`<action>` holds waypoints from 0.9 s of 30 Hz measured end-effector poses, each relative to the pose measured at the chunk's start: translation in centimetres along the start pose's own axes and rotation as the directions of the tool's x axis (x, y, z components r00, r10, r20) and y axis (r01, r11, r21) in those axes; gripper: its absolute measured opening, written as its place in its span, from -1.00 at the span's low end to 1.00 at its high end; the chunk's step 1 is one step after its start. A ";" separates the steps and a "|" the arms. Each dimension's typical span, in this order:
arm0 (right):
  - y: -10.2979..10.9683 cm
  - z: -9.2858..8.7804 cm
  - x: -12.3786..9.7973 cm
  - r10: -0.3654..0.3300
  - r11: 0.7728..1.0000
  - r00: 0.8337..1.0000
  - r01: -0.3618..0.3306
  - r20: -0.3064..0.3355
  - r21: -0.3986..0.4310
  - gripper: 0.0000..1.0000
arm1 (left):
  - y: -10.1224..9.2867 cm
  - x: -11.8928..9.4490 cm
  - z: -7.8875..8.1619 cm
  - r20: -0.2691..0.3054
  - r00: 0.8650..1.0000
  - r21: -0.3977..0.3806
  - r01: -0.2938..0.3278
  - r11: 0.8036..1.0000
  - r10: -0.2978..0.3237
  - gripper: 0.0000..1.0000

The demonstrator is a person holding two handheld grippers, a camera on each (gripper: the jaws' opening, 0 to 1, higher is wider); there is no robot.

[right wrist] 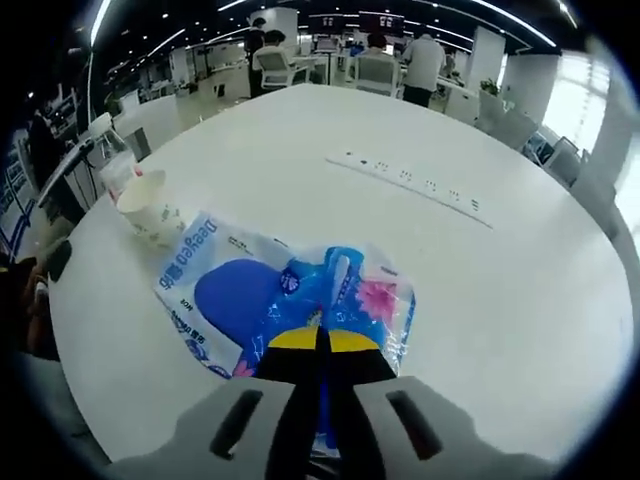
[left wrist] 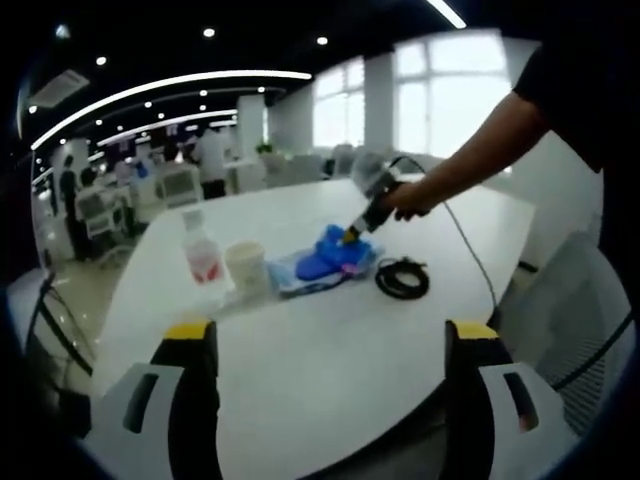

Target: Arrange the tabletop items into an orderly group along one side of the table until the central work area is clear of visible clutter.

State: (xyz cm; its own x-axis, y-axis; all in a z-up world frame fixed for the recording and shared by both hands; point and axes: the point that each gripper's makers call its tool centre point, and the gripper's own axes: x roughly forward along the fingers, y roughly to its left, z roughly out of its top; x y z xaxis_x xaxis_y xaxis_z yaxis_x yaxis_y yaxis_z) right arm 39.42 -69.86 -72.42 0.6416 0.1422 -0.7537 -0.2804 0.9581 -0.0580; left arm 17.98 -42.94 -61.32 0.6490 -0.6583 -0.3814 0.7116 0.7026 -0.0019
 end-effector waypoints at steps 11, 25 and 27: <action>-0.2 0.3 -1.7 0.012 1.000 1.000 -0.012 0.022 0.013 -1.00 | -0.1 0.0 0.0 0.005 1.000 0.001 0.004 1.000 -0.004 0.83; 0.6 0.4 -3.8 0.058 0.998 0.998 -0.058 0.035 -0.022 -1.00 | 0.0 -0.1 0.3 0.023 1.000 0.006 0.000 1.000 0.000 0.92; 0.6 0.5 -4.0 0.063 0.998 0.997 -0.062 0.036 -0.029 -1.00 | 0.0 -0.1 0.2 0.024 1.000 0.003 0.000 1.000 0.000 0.94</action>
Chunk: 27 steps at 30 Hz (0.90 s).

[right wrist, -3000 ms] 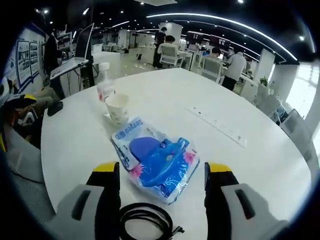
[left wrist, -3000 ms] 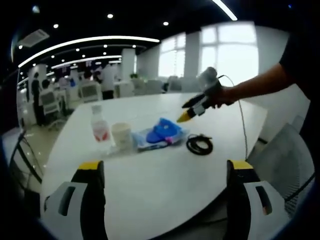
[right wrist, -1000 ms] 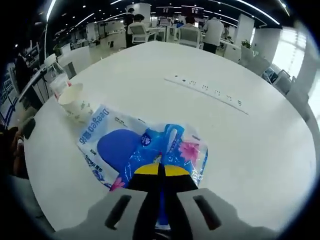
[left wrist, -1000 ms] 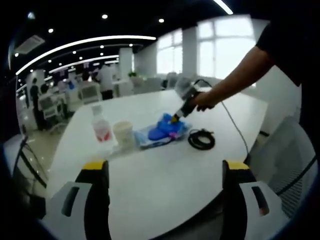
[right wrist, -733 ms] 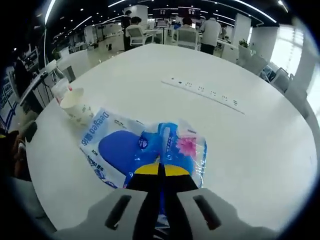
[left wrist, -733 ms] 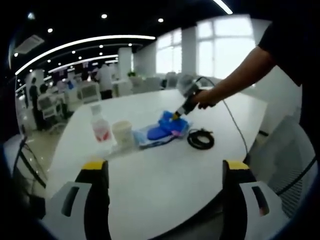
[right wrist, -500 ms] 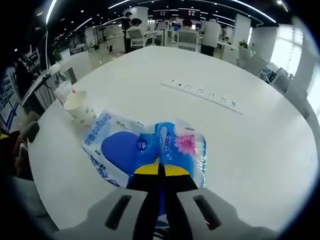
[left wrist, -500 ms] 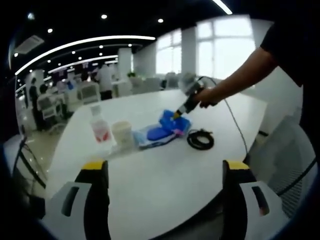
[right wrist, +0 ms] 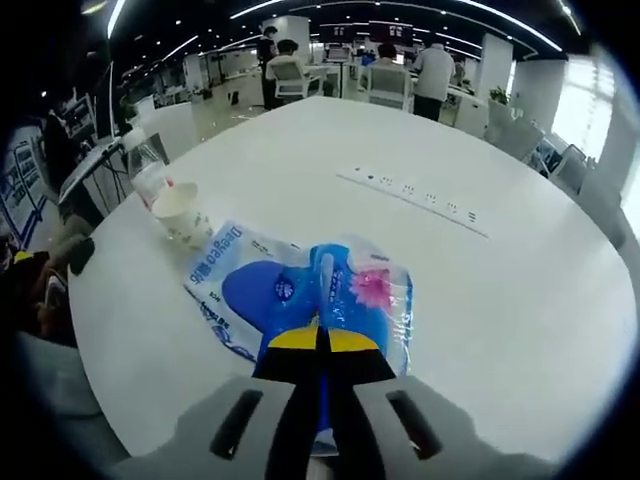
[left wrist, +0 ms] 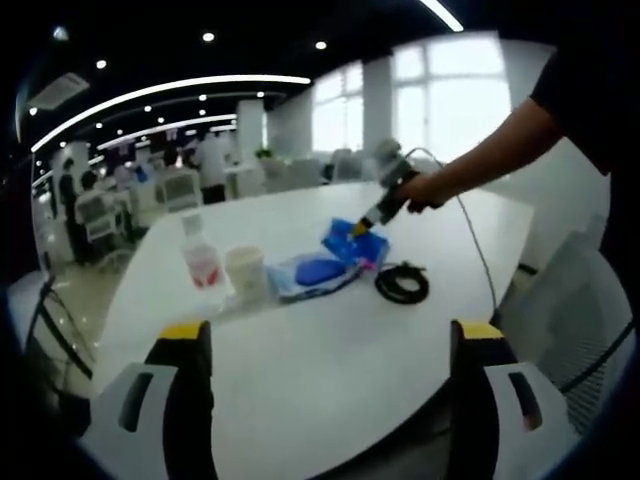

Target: Arrange the tabletop items into an orderly group along one side of the table until the central work area is clear of visible clutter.

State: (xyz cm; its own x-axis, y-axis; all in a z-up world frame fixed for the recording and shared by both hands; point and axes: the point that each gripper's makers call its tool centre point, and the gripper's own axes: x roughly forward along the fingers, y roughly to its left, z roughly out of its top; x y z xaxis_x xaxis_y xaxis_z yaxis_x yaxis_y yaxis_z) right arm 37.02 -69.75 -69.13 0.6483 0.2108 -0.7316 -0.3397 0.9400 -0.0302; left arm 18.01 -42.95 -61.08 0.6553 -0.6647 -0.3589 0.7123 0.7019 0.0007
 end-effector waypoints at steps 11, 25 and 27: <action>1.3 0.8 -1.9 0.064 0.996 0.998 -0.063 0.004 -0.060 -1.00 | 0.0 0.0 0.1 0.003 1.000 0.001 -0.004 1.000 0.004 0.99; 2.0 1.3 -3.5 0.122 0.977 0.992 -0.125 -0.024 -0.175 -1.00 | 0.1 -0.1 0.0 0.003 1.000 0.011 -0.010 1.000 0.010 0.99; 2.0 1.4 -3.9 0.131 0.973 0.991 -0.134 -0.028 -0.187 -1.00 | 0.1 -0.1 0.0 0.004 1.000 0.013 -0.012 1.000 0.012 0.99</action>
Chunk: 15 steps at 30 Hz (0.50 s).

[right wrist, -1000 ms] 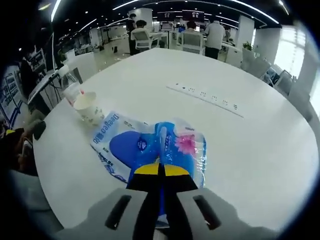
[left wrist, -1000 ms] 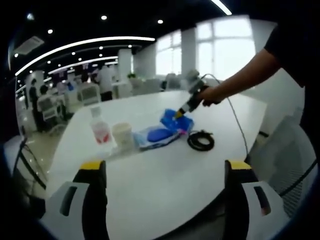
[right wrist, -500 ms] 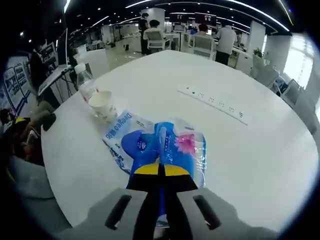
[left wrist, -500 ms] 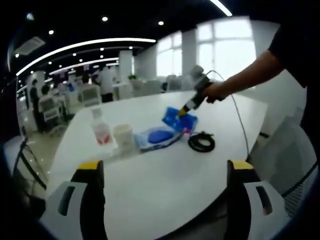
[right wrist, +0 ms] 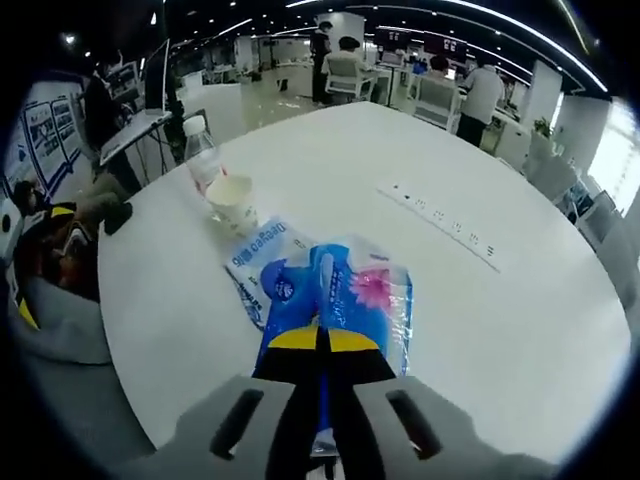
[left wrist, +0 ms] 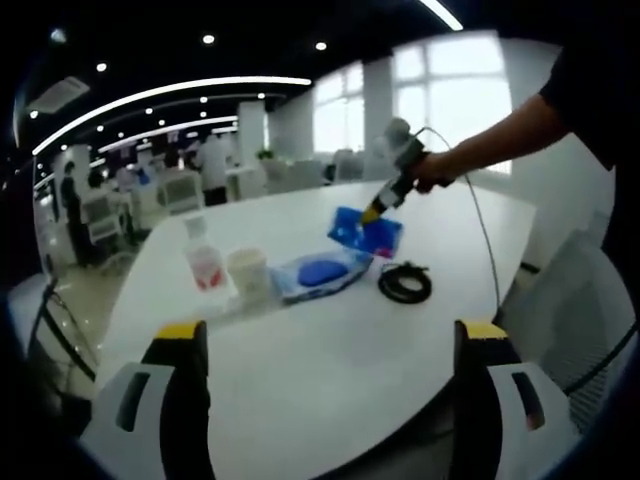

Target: Arrange the tabletop items into an orderly group along one side of the table until the central work area is clear of visible clutter.

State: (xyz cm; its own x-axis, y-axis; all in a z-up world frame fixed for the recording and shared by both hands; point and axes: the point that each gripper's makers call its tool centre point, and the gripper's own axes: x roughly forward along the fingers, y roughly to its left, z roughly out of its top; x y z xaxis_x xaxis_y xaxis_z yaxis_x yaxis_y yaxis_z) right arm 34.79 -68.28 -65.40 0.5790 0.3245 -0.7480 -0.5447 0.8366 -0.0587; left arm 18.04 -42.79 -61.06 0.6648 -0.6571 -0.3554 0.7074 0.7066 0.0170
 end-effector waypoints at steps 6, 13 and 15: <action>-0.1 0.0 -0.5 0.020 0.999 1.000 -0.021 -0.015 -0.049 -1.00 | -0.1 0.0 0.0 -0.003 1.000 0.000 -0.001 1.000 0.001 0.99; -0.6 -0.5 -1.1 0.037 0.994 0.999 -0.040 -0.040 -0.097 -1.00 | 0.0 -0.1 0.0 -0.005 1.000 0.003 -0.003 1.000 0.003 0.99; -0.8 -0.6 -1.3 0.040 0.993 0.998 -0.045 -0.047 -0.109 -1.00 | 0.0 0.0 -0.1 -0.008 1.000 0.001 -0.001 1.000 0.001 0.99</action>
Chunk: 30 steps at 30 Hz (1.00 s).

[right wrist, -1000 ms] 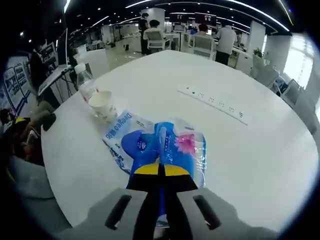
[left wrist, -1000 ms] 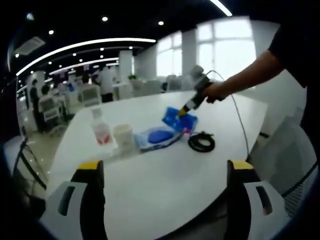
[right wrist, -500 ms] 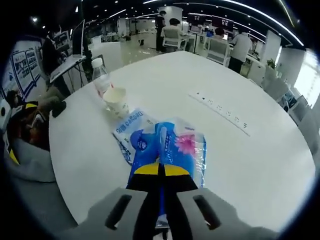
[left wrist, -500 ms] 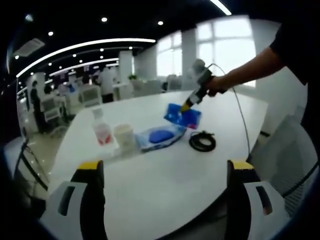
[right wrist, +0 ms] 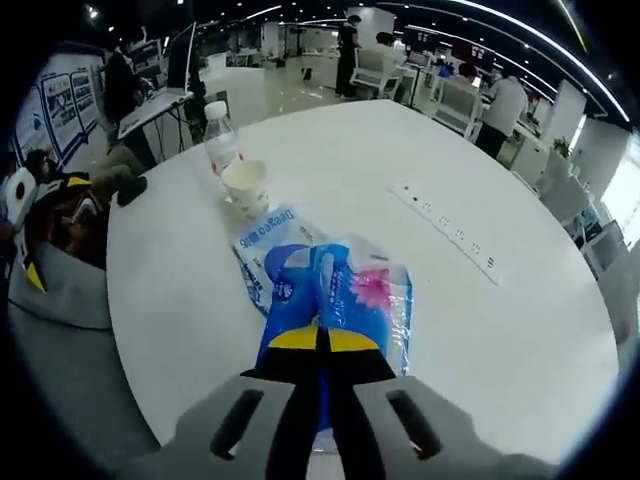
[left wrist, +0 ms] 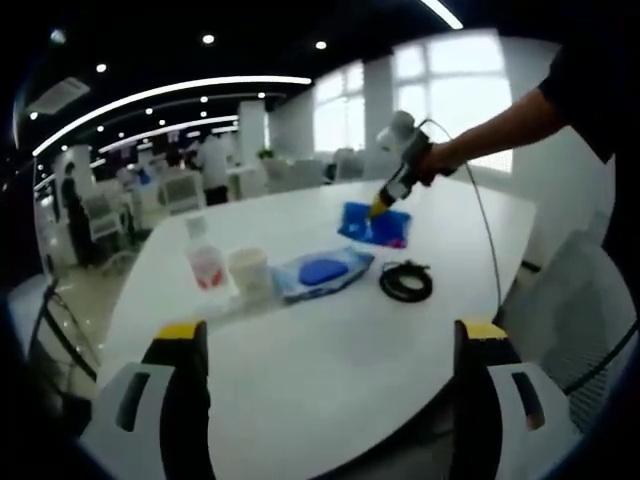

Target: Arrange the tabletop items into an orderly group along one side of the table until the central work area is clear of visible clutter.

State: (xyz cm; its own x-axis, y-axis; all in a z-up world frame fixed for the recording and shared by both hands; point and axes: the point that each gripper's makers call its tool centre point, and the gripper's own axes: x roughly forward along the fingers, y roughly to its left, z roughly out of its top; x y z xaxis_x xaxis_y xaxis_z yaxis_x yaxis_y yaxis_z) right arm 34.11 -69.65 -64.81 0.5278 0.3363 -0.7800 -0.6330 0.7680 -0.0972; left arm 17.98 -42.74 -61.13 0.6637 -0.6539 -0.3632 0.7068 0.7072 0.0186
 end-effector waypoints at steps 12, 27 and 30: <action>-0.9 -0.3 -1.1 0.050 0.992 0.999 -0.050 -0.003 -0.114 -1.00 | 0.0 0.0 -0.1 -0.006 1.000 0.000 0.004 1.000 -0.004 0.98; -3.1 -1.5 -2.2 0.069 0.949 0.995 -0.089 -0.077 -0.301 -1.00 | 0.0 0.0 -0.2 -0.015 1.000 0.000 0.001 1.000 -0.001 0.97; -3.1 -1.8 -2.1 0.089 0.938 0.992 -0.114 -0.091 -0.328 -1.00 | 0.0 0.0 -0.3 -0.016 1.000 -0.001 0.000 1.000 0.000 0.97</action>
State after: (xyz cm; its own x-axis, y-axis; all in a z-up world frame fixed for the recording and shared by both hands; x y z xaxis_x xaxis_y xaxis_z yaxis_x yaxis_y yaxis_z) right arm 33.95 -73.66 -64.01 0.4159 0.3526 -0.8383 -0.8397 0.5028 -0.2051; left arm 17.92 -42.69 -61.38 0.6598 -0.6493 -0.3782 0.7065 0.7075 0.0181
